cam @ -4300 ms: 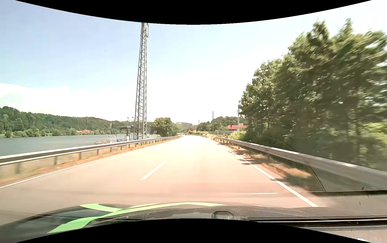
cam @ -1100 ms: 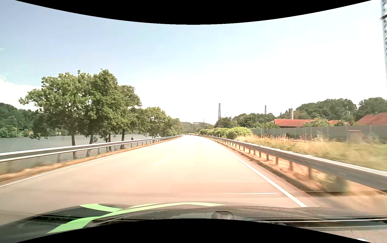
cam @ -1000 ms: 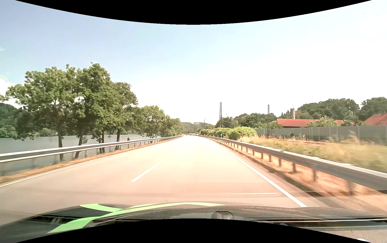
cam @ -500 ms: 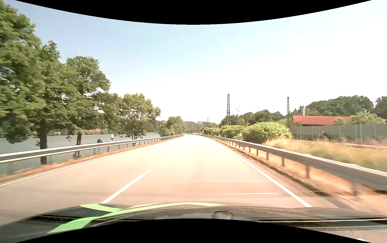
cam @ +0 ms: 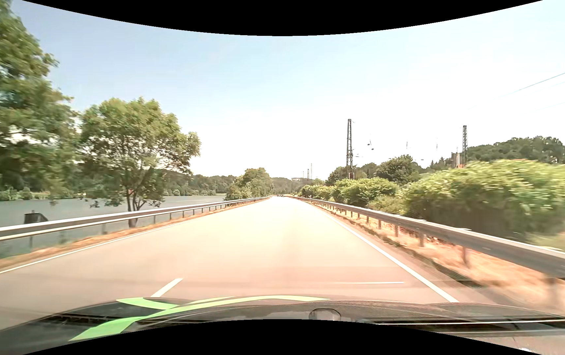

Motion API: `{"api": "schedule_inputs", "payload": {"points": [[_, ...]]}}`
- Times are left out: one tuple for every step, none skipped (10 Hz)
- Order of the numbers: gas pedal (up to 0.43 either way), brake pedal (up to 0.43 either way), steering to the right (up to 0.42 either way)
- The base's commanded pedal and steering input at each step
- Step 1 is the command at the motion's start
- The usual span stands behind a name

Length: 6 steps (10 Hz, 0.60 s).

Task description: Follow the waypoints while adhering to traffic rules and regulations

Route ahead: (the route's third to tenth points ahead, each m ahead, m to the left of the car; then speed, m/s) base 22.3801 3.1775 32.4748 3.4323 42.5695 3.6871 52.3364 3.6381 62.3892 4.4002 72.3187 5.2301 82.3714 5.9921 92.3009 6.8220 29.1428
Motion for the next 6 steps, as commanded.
{"api": "schedule_inputs", "payload": {"points": [[0.287, 0.000, -0.009], [0.287, 0.000, -0.009], [0.299, 0.000, -0.009], [0.311, 0.000, -0.009], [0.311, 0.000, -0.009], [0.311, 0.000, -0.009]]}}
